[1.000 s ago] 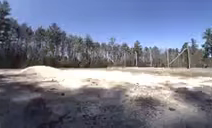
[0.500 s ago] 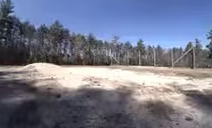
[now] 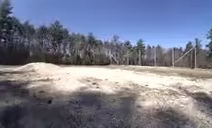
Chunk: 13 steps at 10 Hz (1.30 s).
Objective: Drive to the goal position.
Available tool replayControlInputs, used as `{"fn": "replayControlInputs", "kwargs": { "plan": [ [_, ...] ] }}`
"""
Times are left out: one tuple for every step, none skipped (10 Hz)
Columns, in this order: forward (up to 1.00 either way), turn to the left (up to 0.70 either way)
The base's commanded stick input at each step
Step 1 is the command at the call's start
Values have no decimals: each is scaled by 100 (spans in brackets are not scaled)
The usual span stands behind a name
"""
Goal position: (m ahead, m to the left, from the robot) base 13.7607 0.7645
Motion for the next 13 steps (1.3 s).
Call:
{"fn": "replayControlInputs", "kwargs": {
  "plan": [
    [70, 0],
    [70, 0],
    [70, 0],
    [70, 0],
    [70, 0],
    [70, 0],
    [70, 0],
    [70, 0],
    [70, 0],
    [70, -18],
    [70, -30],
    [70, -7],
    [70, 0]
  ]
}}
